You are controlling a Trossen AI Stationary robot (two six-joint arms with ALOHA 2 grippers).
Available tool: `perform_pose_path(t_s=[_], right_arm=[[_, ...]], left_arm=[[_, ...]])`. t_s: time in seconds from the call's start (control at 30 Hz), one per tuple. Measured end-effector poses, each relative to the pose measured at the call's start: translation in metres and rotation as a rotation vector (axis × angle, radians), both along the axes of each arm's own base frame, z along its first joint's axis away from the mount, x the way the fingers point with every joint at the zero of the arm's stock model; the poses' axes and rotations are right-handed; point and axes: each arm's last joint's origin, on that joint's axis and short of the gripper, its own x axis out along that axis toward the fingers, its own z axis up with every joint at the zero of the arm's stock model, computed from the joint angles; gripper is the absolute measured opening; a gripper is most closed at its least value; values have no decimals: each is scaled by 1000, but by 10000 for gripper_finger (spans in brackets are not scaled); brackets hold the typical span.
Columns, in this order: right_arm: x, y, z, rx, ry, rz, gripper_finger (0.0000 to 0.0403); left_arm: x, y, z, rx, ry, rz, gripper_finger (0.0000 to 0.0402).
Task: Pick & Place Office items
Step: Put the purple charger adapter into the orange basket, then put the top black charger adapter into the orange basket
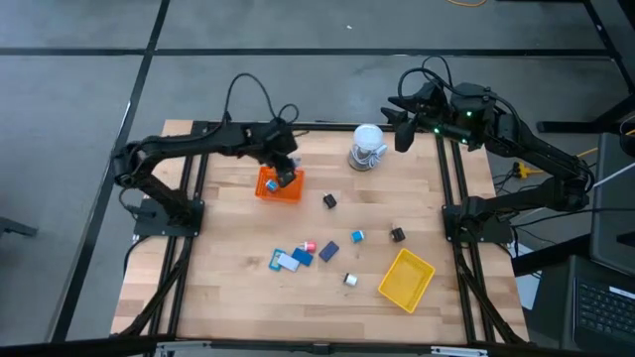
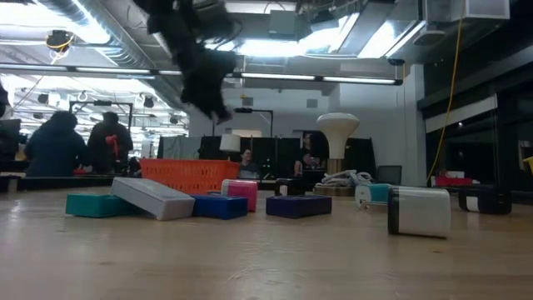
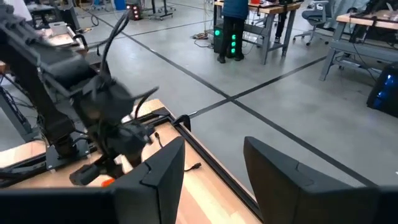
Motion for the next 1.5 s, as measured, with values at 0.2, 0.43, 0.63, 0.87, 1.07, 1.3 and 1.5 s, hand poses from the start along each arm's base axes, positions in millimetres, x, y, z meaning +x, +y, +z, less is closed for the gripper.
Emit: perform_pose_path(t_s=[0.2,0.43,0.63,0.87,1.07,1.3,1.5], right_arm=[[-1,-1,0,-2,-1,-32,172],[-1,-2,0,12,-13,-53,172],[0,-2,0,41,-28,-50,172],[10,-2,-5,116,-36,23,172],[28,-4,-16,211,-18,95,171],[65,-9,-48,363,103,180,171],[100,-12,-104,487,377,68,171]], left_arm=[[-18,-9,-45,-80,-59,69,128],[-23,-13,-68,-156,-41,98,128],[-23,-13,-66,-173,-67,115,187],[-19,-14,-63,-223,-127,124,256],[-14,-15,-48,-224,-257,122,254],[-19,-9,11,-117,-675,129,255],[-50,-6,57,-3,-897,147,255]])
